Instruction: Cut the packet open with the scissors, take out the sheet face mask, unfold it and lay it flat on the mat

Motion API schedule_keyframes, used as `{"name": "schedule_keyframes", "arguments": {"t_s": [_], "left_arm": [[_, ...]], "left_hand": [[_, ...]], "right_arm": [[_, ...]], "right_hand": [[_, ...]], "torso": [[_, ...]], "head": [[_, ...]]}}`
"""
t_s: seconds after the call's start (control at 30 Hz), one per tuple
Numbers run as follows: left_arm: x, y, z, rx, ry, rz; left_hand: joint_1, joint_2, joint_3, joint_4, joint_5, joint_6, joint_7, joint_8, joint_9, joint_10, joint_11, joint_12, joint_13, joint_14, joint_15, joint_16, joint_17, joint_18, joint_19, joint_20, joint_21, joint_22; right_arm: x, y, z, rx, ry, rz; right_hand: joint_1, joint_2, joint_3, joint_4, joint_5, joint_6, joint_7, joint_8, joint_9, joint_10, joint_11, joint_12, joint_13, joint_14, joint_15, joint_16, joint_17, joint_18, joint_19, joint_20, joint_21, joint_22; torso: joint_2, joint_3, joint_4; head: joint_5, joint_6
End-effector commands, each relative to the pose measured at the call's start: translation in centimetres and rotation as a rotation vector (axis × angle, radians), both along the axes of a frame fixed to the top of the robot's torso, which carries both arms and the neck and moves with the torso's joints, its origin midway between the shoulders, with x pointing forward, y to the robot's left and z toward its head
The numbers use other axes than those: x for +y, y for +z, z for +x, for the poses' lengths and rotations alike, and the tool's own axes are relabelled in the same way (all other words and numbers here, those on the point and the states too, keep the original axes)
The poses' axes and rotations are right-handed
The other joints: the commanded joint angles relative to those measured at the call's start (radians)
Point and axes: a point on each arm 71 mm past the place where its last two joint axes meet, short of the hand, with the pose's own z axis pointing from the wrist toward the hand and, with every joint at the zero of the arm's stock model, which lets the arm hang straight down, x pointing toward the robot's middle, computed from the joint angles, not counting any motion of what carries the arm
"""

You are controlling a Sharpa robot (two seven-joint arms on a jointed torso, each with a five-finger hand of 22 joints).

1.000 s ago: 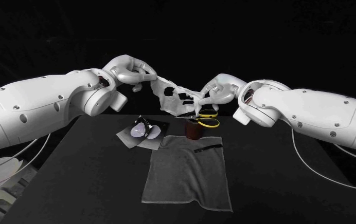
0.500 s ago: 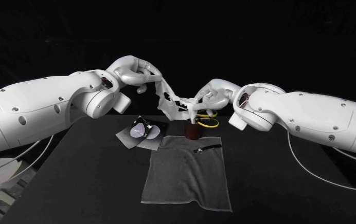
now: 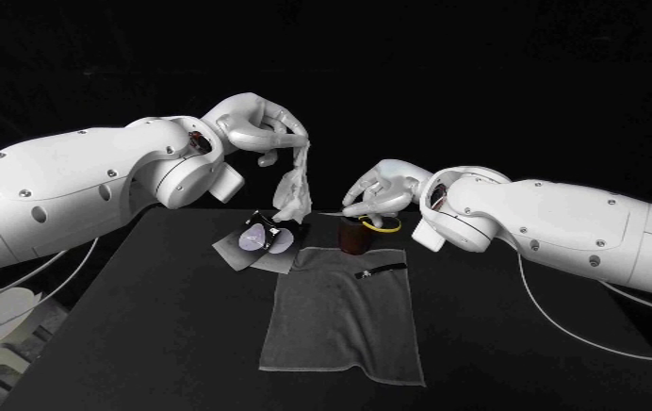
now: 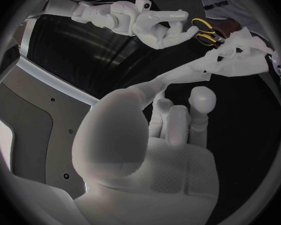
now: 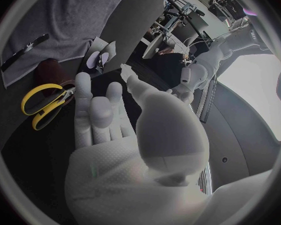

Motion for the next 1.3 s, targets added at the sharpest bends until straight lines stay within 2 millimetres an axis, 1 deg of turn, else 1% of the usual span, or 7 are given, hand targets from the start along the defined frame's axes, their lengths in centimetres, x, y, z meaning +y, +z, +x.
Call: {"name": "schedule_keyframes", "arguments": {"t_s": [0.03, 0.17, 0.4, 0.63, 0.77, 1.13, 1.3], "left_arm": [[-0.6, 0.1, -0.3, 0.003, -0.059, 0.03], [-0.7, 0.2, -0.4, 0.003, -0.069, 0.033], [-0.8, 0.4, -0.4, 0.0, -0.078, 0.038], [-1.3, 0.4, -0.6, 0.002, -0.099, 0.036], [-1.4, 0.4, -0.7, 0.004, -0.105, 0.036], [-1.2, 0.4, -0.4, 0.004, -0.088, 0.039], [-1.5, 0.4, -0.5, 0.006, -0.099, 0.035]], "left_hand": [[0.004, 0.008, 0.006, -0.002, 0.003, 0.006, 0.001, 0.002, 0.07, -0.005, -0.001, -0.002, -0.001, 0.006, 0.0, 0.0, -0.001, -0.016, 0.005, 0.002, 0.004, 0.001], [0.004, 0.008, 0.007, -0.002, 0.003, 0.006, 0.001, 0.002, 0.07, -0.007, -0.001, -0.002, -0.003, 0.006, 0.0, 0.0, -0.001, -0.016, 0.005, 0.002, 0.004, 0.0], [0.004, 0.008, 0.007, -0.002, 0.003, 0.006, 0.001, 0.002, 0.071, -0.006, -0.001, -0.002, -0.002, 0.006, 0.0, 0.0, -0.001, -0.016, 0.006, 0.002, 0.005, 0.001], [0.004, 0.008, 0.008, -0.002, 0.003, 0.005, 0.001, 0.002, 0.071, -0.006, -0.001, -0.003, -0.003, 0.006, 0.0, 0.0, -0.002, -0.016, 0.005, 0.002, 0.004, 0.001], [0.004, 0.008, 0.008, -0.002, 0.003, 0.005, 0.001, 0.002, 0.071, -0.006, -0.001, -0.003, -0.003, 0.006, 0.0, 0.0, -0.002, -0.016, 0.005, 0.002, 0.004, 0.001], [0.004, 0.008, 0.01, -0.003, 0.003, 0.005, 0.002, 0.002, 0.072, -0.008, 0.0, -0.003, -0.005, 0.006, 0.0, 0.0, -0.002, -0.017, 0.007, 0.002, 0.006, 0.002], [0.004, 0.007, 0.01, -0.003, 0.003, 0.004, 0.002, 0.002, 0.072, -0.007, 0.0, -0.003, -0.004, 0.006, 0.0, 0.0, -0.002, -0.017, 0.007, 0.001, 0.007, 0.002]], "right_arm": [[0.2, -0.6, -0.2, 0.047, 0.019, 0.019], [0.2, -1.1, -0.1, 0.037, -0.007, 0.058], [0.6, -0.5, 0.3, -0.067, -0.078, 0.206], [1.3, -0.2, 0.5, -0.129, -0.11, 0.271], [1.8, -0.1, 0.6, -0.148, -0.11, 0.287], [3.1, -0.3, 0.8, -0.171, -0.085, 0.268], [3.3, -0.5, 0.8, -0.168, -0.064, 0.232]], "right_hand": [[-0.014, -0.006, -0.023, 0.013, 0.001, -0.011, 0.005, -0.012, -0.003, -0.02, 0.005, -0.008, -0.008, -0.02, 0.007, -0.012, -0.017, 0.018, -0.01, 0.005, -0.01, -0.006], [-0.021, -0.01, -0.047, 0.029, 0.001, -0.017, 0.009, -0.021, -0.004, -0.025, 0.01, -0.003, -0.004, -0.027, 0.01, -0.013, -0.019, 0.02, -0.013, 0.01, -0.016, -0.012], [0.011, 0.02, -0.048, 0.036, 0.002, -0.012, 0.01, -0.026, -0.003, -0.024, 0.009, 0.005, -0.001, -0.021, 0.01, -0.003, -0.01, 0.024, -0.006, 0.014, -0.017, -0.016], [0.022, 0.023, -0.049, 0.034, 0.002, -0.014, 0.012, -0.031, -0.004, -0.027, 0.01, 0.005, 0.0, -0.023, 0.011, -0.004, -0.012, 0.025, -0.006, 0.015, -0.018, -0.018], [0.022, 0.023, -0.05, 0.034, 0.002, -0.015, 0.012, -0.031, -0.004, -0.027, 0.011, 0.005, 0.0, -0.021, 0.011, -0.002, -0.008, 0.025, -0.006, 0.015, -0.018, -0.018], [0.041, 0.024, -0.051, 0.028, 0.002, -0.014, 0.013, -0.035, -0.004, -0.029, 0.012, 0.006, 0.0, -0.023, 0.012, -0.002, -0.011, 0.025, -0.004, 0.017, -0.019, -0.019], [0.081, 0.043, -0.033, 0.011, 0.002, 0.005, 0.011, -0.033, -0.001, -0.028, 0.008, 0.007, -0.001, -0.016, 0.009, 0.006, 0.0, 0.027, 0.0, 0.016, -0.018, -0.02]], "torso": [[0.0, -0.0012, -0.0004], [0.001, -0.0008, 0.0012], [0.001, -0.0002, 0.0015], [0.001, -0.0014, 0.0003], [0.0, -0.0002, 0.0031], [0.0, -0.0012, 0.0012], [0.0, -0.0016, 0.001]], "head": [[-0.002, -0.002], [0.0, -0.003], [-0.003, -0.005], [-0.002, -0.007], [0.0, -0.009], [0.0, -0.005], [0.002, -0.005]]}}
